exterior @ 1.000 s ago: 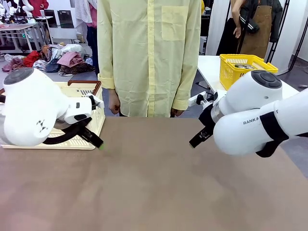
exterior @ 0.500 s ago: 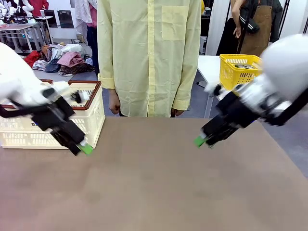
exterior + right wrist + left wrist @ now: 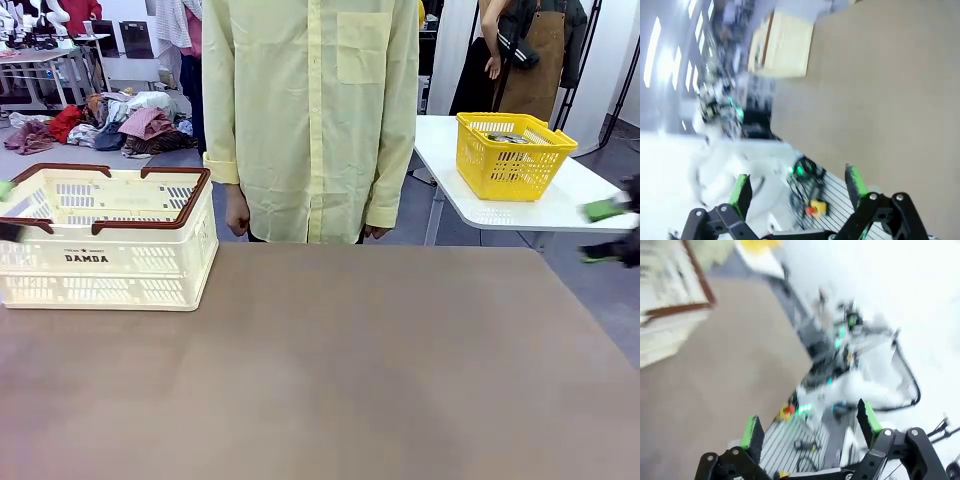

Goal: Place the drinks into the Shopping basket.
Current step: Pick up one drink and place it into the Shopping basket.

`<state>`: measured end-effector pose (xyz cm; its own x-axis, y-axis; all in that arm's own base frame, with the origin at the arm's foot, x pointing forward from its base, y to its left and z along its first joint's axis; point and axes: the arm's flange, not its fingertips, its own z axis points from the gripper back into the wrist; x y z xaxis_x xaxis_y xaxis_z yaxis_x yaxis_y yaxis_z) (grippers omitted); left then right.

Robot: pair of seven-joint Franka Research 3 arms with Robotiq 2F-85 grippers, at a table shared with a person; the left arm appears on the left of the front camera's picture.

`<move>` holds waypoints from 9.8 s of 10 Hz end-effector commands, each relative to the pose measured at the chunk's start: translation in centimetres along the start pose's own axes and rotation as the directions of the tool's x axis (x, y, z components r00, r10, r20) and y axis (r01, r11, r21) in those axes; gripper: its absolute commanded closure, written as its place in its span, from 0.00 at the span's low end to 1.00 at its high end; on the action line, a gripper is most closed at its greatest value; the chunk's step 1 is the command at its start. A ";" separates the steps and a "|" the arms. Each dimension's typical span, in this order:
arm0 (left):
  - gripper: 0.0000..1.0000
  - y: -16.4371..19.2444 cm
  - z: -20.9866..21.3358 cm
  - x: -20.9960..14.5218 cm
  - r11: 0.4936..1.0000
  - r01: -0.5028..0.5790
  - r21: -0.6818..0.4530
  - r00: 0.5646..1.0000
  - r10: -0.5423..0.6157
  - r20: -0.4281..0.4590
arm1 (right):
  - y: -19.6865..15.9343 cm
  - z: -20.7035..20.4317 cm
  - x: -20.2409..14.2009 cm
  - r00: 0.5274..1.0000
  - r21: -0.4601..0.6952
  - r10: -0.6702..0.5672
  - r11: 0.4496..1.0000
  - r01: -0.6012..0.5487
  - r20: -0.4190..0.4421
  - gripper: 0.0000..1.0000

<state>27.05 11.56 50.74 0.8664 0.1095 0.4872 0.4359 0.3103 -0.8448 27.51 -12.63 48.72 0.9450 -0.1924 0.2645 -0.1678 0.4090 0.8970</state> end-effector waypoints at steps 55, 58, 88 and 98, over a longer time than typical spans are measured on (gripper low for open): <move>0.00 9.6 10.2 -5.3 0.983 -0.101 -0.156 0.876 0.162 0.454 | 2.4 -12.3 10.2 0.954 -0.489 -0.182 0.871 0.045 -0.237 0.00; 0.00 9.6 10.2 -5.3 0.983 -0.101 -0.156 0.876 0.162 0.454 | 4.9 -22.1 10.0 0.909 -0.677 -0.093 0.699 -0.231 -0.406 0.00; 0.00 9.6 10.2 -5.3 0.983 -0.101 -0.156 0.876 0.162 0.454 | -0.5 -31.7 4.5 0.958 -0.872 -0.136 0.462 -0.163 -0.251 1.00; 0.00 9.6 10.2 -5.3 0.983 -0.101 -0.156 0.876 0.162 0.454 | 5.9 -6.8 -3.0 0.884 -0.717 -0.188 0.666 -0.205 -0.427 1.00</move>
<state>24.28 23.54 41.95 0.7229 0.5656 0.3968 0.3726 0.1645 -0.9133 29.00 -0.31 47.42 0.9876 0.1463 -0.0562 -0.1241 0.9491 0.2896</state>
